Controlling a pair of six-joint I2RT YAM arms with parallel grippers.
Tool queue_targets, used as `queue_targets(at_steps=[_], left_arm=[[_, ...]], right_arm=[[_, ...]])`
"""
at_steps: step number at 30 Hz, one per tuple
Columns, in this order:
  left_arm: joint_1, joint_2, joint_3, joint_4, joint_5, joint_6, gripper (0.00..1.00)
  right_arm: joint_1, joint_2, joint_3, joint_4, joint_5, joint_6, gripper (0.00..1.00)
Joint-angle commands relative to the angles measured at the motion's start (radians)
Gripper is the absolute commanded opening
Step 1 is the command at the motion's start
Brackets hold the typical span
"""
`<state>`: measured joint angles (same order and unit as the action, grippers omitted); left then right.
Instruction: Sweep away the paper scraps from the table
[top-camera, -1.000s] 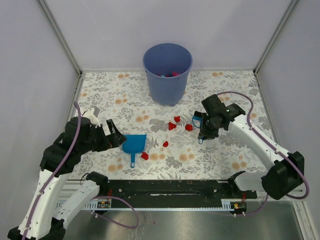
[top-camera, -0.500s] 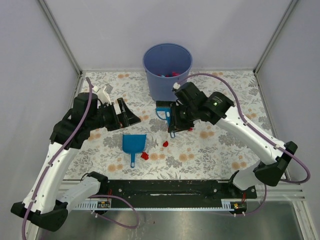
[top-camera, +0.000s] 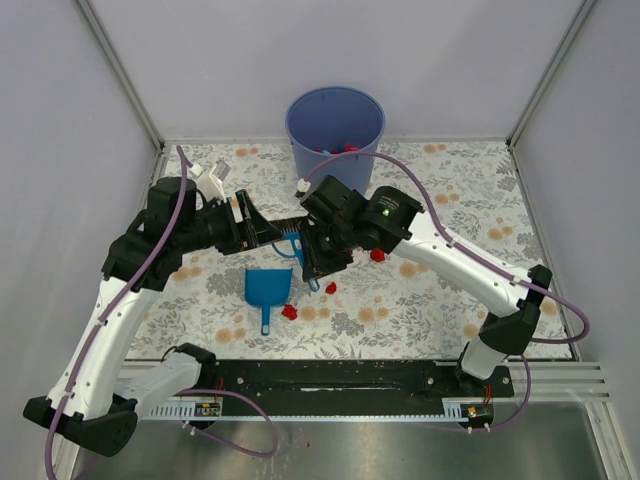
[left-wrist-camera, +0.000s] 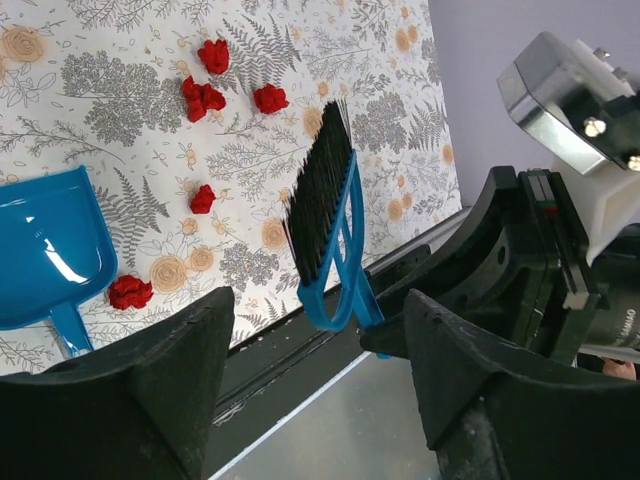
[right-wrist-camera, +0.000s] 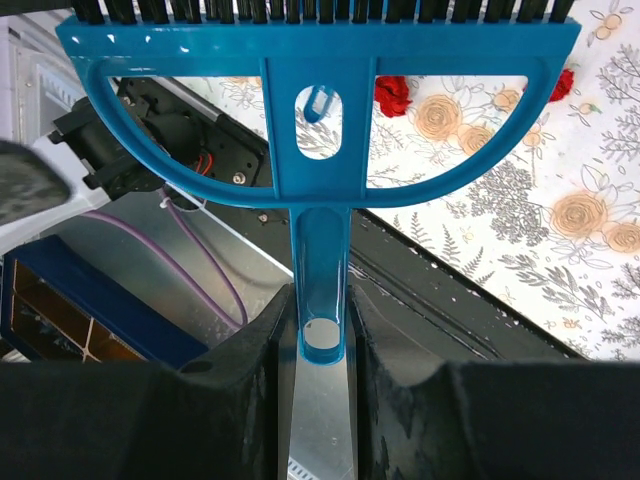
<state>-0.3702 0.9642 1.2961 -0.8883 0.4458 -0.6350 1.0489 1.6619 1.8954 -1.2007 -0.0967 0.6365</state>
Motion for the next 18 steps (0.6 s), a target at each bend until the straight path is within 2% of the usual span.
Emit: queue_targets(at_steps=[1,7,13,15,18], left_arm=[[0.002,-0.005,0.016,0.049,0.005,0.003,0.7],[0.002,0.004,0.019,0.052,-0.004,0.004,0.52],[0.002,0.014,0.031,0.054,-0.018,0.009,0.41],[0.002,0.016,0.035,0.055,-0.021,0.009,0.3],[0.002,0.018,0.038,0.054,-0.029,0.008,0.08]], right_arm=[[0.023,0.022,0.089,-0.011,0.018,-0.008,0.11],[0.043,0.042,0.134,0.01,-0.012,-0.035,0.11],[0.053,0.042,0.137,0.026,-0.034,-0.063,0.11],[0.054,0.042,0.14,0.03,-0.035,-0.066,0.1],[0.056,0.038,0.143,0.036,-0.031,-0.069,0.1]])
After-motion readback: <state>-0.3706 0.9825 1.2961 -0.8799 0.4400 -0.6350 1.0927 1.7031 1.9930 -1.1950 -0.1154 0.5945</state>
